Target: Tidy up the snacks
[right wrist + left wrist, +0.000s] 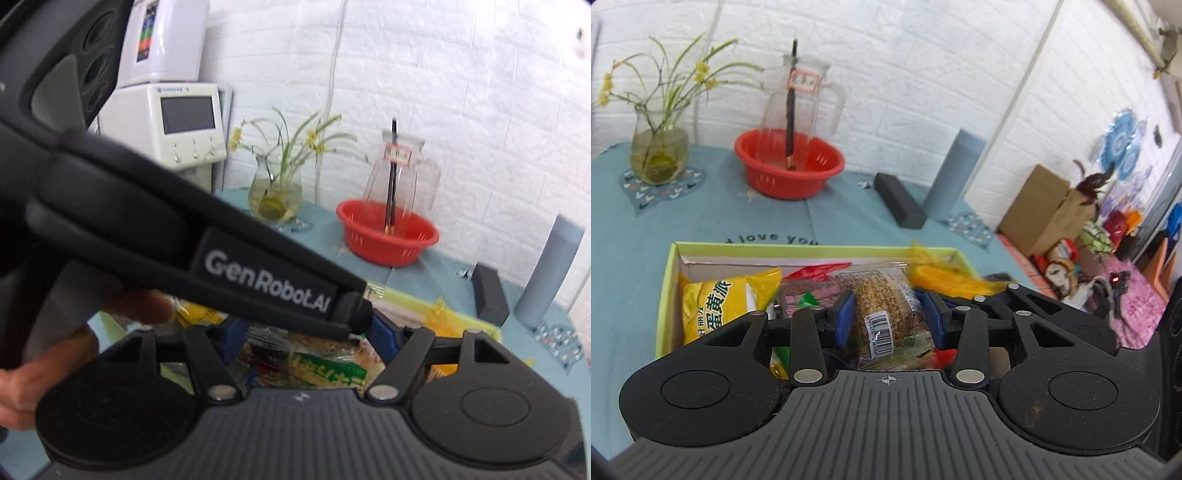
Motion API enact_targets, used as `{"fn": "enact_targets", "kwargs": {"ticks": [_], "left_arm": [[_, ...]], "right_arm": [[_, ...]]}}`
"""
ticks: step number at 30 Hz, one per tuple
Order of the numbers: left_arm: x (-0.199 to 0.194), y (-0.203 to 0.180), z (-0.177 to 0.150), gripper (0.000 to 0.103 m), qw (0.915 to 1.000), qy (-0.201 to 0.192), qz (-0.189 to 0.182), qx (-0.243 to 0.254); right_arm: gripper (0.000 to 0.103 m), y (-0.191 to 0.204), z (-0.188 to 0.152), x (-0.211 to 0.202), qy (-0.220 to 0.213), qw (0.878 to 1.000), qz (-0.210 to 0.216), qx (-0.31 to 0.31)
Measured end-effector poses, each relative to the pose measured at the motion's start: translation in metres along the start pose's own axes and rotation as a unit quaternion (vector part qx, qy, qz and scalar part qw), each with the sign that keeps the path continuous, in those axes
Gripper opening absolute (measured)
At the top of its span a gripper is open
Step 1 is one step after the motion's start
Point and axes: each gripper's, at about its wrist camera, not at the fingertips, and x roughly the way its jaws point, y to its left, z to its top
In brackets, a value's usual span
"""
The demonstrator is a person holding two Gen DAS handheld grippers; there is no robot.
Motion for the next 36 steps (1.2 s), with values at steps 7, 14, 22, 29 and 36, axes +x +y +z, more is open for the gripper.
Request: {"fn": "enact_targets", "kwargs": {"ticks": [7, 14, 22, 29, 36], "left_arm": [[-0.001, -0.008, -0.013, 0.04, 0.9989, -0.015, 0.011, 0.044], [-0.102, -0.026, -0.015, 0.073, 0.9913, -0.13, -0.02, 0.014], [-0.194, -0.054, -0.105, 0.083, 0.9904, -0.133, 0.039, -0.01], [-0.245, -0.087, -0.223, 0.083, 0.9927, -0.098, 0.069, 0.01], [-0.277, -0.099, -0.315, 0.079, 0.9963, -0.061, 0.06, 0.008]], "right_arm": [[0.089, -0.002, -0.004, 0.001, -0.01, 1.0, 0.005, 0.006], [0.093, 0.005, -0.015, -0.071, -0.066, 0.997, -0.026, -0.003], [0.093, 0.041, -0.088, -0.189, -0.055, 0.993, -0.052, 0.087], [0.093, 0.092, -0.154, -0.288, -0.045, 0.967, -0.142, 0.206], [0.093, 0.177, -0.203, -0.356, -0.062, 0.946, -0.266, 0.175]]}}
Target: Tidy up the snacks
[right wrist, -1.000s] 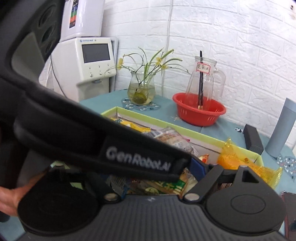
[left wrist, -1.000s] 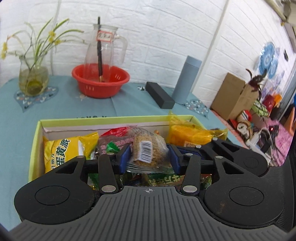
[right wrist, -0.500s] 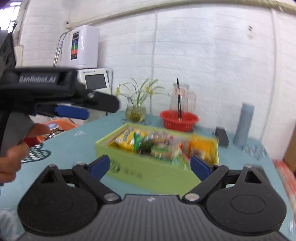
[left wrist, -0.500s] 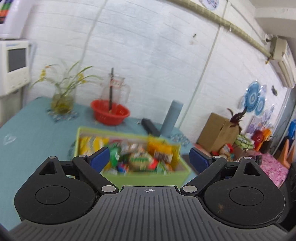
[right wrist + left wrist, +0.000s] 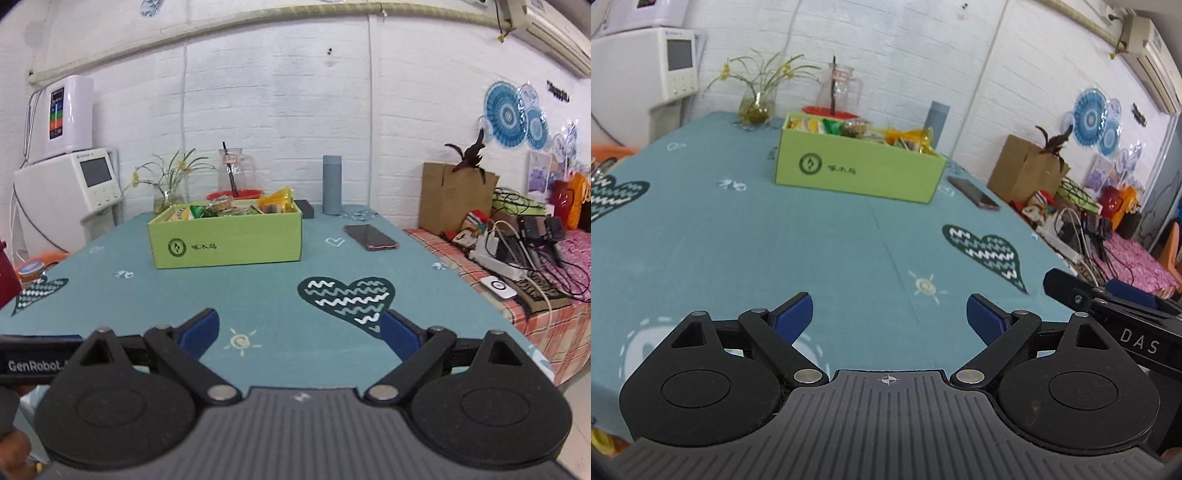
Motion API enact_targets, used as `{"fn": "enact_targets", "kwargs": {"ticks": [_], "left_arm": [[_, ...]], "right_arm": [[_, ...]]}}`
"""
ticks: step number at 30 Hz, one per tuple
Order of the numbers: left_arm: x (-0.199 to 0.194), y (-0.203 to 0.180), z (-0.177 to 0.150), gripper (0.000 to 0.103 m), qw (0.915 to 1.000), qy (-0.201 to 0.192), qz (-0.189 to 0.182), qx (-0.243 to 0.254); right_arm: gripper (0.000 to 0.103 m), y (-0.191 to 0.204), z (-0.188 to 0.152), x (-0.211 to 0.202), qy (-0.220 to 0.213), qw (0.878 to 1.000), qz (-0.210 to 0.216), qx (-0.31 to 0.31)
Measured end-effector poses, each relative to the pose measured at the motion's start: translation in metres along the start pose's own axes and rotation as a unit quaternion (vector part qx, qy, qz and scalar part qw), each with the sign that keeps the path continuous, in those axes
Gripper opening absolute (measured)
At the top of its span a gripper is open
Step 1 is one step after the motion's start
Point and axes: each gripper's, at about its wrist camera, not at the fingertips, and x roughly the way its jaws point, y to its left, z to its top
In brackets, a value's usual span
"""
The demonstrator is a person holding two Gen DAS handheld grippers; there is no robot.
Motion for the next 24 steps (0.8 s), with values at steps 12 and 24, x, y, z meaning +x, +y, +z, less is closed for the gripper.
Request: {"fn": "enact_targets", "kwargs": {"ticks": [12, 24], "left_arm": [[-0.069, -0.014, -0.054, 0.076, 0.9983, -0.043, 0.029, 0.026], [-0.069, -0.047, -0.076, 0.078, 0.9936, -0.043, 0.05, 0.092]], "right_arm": [[0.093, -0.008, -0.047, -0.049, 0.032, 0.999, 0.028, -0.009], [0.093, -0.036, -0.086, -0.074, 0.025, 0.998, 0.057, 0.029]]}}
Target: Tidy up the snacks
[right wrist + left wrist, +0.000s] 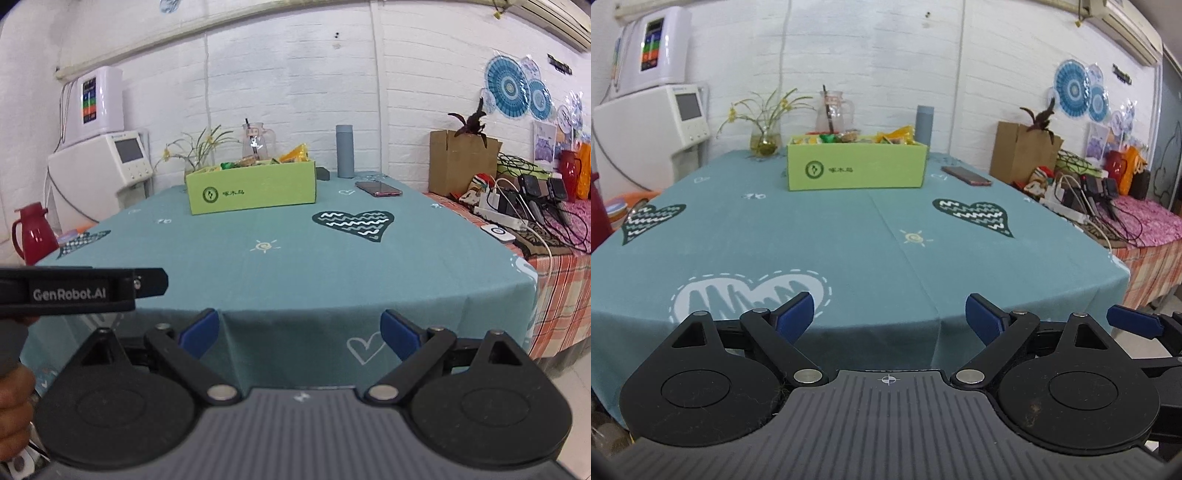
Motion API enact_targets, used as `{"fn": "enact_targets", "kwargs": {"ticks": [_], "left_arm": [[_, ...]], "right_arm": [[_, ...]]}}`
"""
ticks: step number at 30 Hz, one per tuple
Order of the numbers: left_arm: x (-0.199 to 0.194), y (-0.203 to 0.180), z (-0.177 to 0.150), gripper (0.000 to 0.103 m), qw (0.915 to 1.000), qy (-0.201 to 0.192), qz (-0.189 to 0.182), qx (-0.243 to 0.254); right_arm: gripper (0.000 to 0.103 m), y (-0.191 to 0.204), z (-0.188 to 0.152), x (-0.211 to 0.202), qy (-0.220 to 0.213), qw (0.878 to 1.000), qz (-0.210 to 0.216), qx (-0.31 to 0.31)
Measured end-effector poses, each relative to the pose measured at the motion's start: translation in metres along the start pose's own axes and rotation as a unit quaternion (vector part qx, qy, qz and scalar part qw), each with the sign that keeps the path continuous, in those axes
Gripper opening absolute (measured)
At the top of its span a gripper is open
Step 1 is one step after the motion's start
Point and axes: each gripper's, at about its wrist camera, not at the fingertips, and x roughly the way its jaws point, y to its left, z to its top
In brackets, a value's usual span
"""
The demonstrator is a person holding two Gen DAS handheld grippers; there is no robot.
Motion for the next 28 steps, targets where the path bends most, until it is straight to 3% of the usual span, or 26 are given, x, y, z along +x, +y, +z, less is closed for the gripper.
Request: {"fn": "enact_targets", "kwargs": {"ticks": [5, 10, 16, 28], "left_arm": [[-0.002, -0.006, -0.003, 0.078, 0.9999, -0.006, 0.003, 0.014], [-0.003, -0.014, -0.006, 0.078, 0.9996, -0.007, -0.003, 0.028], [-0.001, -0.017, -0.008, 0.078, 0.9993, -0.005, -0.003, 0.036], [0.001, -0.011, -0.013, 0.074, 0.9996, -0.001, -0.011, 0.025]], "right_arm": [[0.093, -0.022, -0.002, -0.014, -0.021, 0.999, 0.01, 0.046], [0.093, -0.024, 0.001, -0.02, -0.039, 0.998, -0.017, 0.043], [0.093, -0.022, -0.001, -0.011, -0.018, 0.999, 0.002, 0.026], [0.093, -0.022, -0.004, -0.005, -0.006, 1.0, 0.001, 0.026]]}}
